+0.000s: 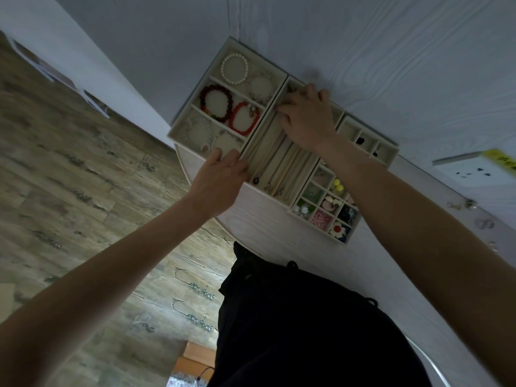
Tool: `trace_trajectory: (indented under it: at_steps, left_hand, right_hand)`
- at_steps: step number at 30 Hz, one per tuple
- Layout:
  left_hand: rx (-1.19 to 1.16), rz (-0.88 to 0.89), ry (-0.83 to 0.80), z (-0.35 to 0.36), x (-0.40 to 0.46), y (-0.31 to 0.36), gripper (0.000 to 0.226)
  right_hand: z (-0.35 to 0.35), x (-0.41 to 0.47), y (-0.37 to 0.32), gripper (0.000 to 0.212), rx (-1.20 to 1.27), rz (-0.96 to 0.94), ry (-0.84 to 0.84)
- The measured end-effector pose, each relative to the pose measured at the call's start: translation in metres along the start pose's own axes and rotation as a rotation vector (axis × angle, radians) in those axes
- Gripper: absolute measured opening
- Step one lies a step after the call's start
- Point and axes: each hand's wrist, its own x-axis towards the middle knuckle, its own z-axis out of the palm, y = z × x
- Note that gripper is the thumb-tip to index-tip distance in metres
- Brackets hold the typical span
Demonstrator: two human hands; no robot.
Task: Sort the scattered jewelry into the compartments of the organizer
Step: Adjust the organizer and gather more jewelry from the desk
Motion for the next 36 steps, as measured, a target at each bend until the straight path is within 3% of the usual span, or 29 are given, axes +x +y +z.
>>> trace_trajectory:
  at_steps: [10, 14, 19, 23, 26, 31, 34, 36]
  left_hand:
    - [-0.032, 0.004, -0.016, -0.002, 0.002, -0.011, 0.027]
    - [-0.102, -0.05, 0.034, -0.001, -0.003, -0.008, 0.025]
    - [-0.412, -0.199, 0.249, -0.027, -0.004, 0.015, 0.03]
    - [-0.76, -0.094, 0.378, -0.056, 0.018, 0.07, 0.032]
    - [-0.902, 0.046, 0.297, -0.074, 0.046, 0.134, 0.033]
    - [-0.948, 0.249, -0.035, -0.095, 0.086, 0.245, 0.036]
    - [-0.815, 0.18, -0.161, -0.092, 0.108, 0.29, 0.045]
    - [-0.719, 0.108, -0.158, -0.09, 0.117, 0.312, 0.051]
  right_hand:
    - [-0.001, 0.012, 0.002, 0.043, 0.051, 0.114, -0.053]
    - [-0.009, 0.003, 0.001, 0.04, 0.26, 0.169, -0.048]
    - [-0.029, -0.072, 0.006, 0.028, 0.62, 0.195, 0.315]
    - [-0.024, -0.179, 0.012, 0.023, 0.607, 0.33, 0.43]
    - [-0.002, -0.263, 0.024, 0.023, 0.533, 0.588, 0.41]
    - [0.042, -0.361, 0.057, 0.027, 0.496, 1.004, 0.284]
    - [0.061, -0.384, 0.073, 0.034, 0.574, 1.046, 0.201]
    - [0.068, -0.395, 0.08, 0.039, 0.6, 0.963, 0.167]
